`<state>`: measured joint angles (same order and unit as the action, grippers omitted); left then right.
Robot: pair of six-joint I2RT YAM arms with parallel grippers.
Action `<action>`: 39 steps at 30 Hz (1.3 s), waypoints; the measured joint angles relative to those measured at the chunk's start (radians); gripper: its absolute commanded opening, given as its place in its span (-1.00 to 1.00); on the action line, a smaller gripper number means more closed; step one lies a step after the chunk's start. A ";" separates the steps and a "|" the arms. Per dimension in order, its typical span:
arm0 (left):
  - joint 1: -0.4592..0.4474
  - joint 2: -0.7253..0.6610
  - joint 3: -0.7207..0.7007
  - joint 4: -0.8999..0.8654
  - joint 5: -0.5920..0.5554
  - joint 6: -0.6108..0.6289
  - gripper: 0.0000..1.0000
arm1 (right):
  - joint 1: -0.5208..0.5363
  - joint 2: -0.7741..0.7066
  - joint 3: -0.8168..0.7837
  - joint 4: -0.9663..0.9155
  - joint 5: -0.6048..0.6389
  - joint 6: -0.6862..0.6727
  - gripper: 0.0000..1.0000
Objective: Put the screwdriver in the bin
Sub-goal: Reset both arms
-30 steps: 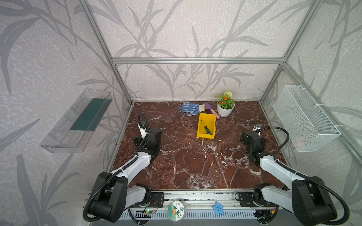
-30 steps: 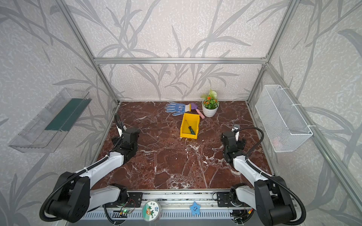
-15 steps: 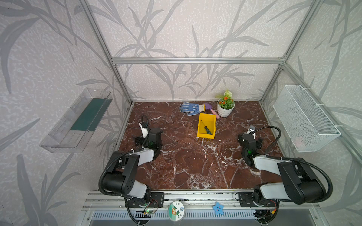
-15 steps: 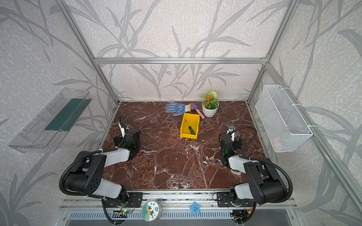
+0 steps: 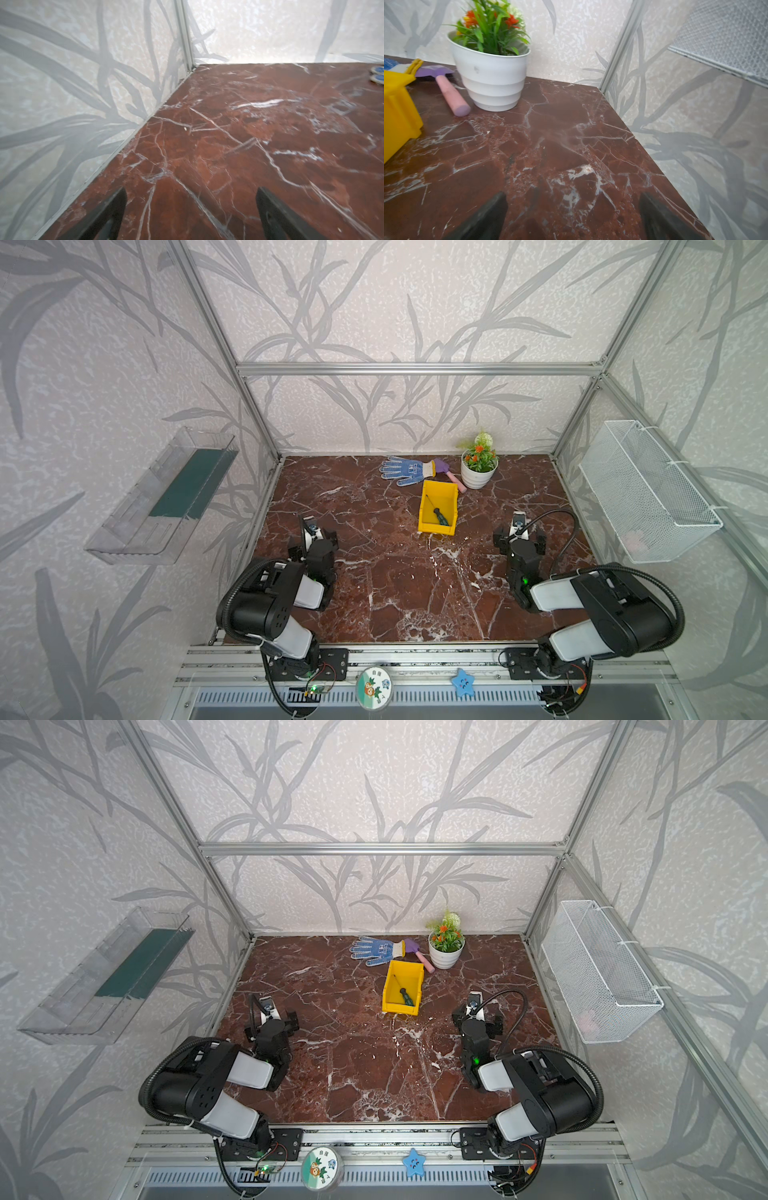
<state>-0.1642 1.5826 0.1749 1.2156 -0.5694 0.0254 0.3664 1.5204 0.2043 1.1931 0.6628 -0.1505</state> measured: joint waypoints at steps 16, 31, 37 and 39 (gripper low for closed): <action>0.037 0.058 0.065 0.064 0.130 0.016 0.99 | -0.068 0.097 -0.002 0.158 -0.165 -0.071 0.99; 0.153 0.003 0.198 -0.234 0.290 -0.070 0.99 | -0.190 0.096 0.142 -0.109 -0.344 0.048 0.98; 0.153 0.003 0.198 -0.245 0.296 -0.071 0.99 | -0.190 0.096 0.142 -0.135 -0.359 0.054 0.98; 0.153 0.003 0.198 -0.246 0.299 -0.071 0.99 | -0.190 0.096 0.142 -0.139 -0.360 0.054 0.98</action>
<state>-0.0109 1.5860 0.3729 0.9695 -0.2703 -0.0456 0.1764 1.6165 0.3466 1.0538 0.3031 -0.0963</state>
